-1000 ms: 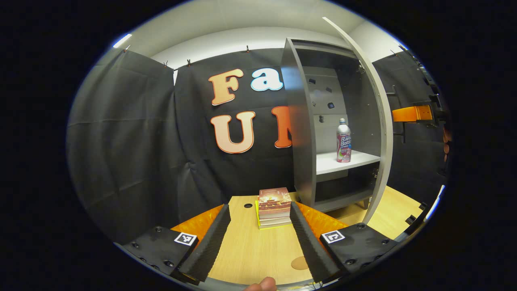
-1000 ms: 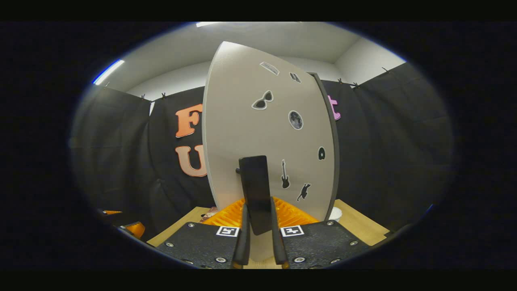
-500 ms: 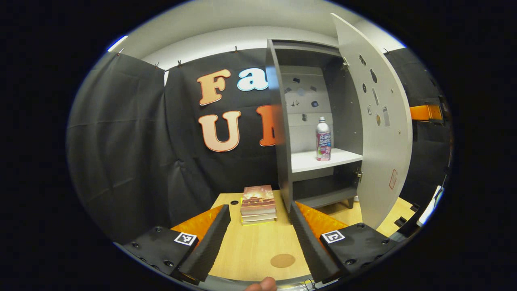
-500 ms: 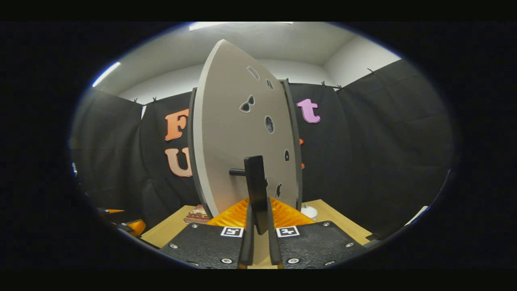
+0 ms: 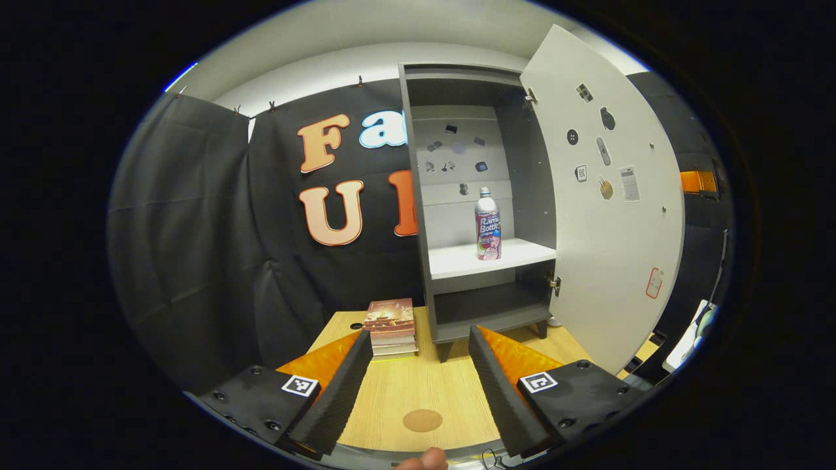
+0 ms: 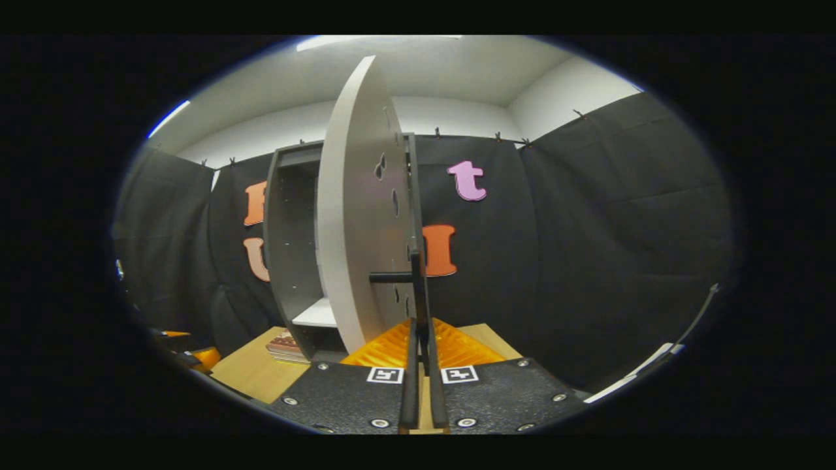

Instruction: Open the cabinet door with the right hand, grasp the bottle in the cabinet with the left hand and place it on the coaster, then close the cabinet door with the right hand.

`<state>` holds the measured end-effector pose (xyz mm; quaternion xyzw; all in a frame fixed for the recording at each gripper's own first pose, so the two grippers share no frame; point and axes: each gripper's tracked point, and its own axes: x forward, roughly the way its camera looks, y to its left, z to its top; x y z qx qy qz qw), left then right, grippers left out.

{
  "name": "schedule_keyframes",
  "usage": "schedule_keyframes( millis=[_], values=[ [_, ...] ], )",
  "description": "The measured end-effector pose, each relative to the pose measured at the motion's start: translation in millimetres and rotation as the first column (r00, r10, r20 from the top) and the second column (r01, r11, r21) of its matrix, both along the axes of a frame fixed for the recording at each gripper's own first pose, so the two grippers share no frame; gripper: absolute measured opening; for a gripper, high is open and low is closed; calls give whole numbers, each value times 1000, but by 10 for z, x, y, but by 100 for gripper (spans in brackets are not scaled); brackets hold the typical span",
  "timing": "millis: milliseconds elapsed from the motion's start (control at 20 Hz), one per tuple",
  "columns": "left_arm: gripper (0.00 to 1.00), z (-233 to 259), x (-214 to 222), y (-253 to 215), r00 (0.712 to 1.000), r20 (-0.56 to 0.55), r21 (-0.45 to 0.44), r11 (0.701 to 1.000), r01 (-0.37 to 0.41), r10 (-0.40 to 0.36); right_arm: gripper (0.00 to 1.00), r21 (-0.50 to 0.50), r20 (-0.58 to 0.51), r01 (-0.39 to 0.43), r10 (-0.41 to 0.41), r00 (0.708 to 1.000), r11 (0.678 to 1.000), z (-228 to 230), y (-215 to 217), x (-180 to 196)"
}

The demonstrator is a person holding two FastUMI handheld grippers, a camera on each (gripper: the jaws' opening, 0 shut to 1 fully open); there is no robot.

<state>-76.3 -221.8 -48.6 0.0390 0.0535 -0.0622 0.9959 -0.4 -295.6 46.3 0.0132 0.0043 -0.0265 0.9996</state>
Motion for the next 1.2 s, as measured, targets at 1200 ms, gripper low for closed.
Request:
schedule_keyframes(
  millis=[1200],
  values=[
    [96, 450, 489, -548, 996, 85, -37, 998, 45, -42, 0, -21, 86, -54, 56, 995, 998, 208, 181, -756]
  ],
)
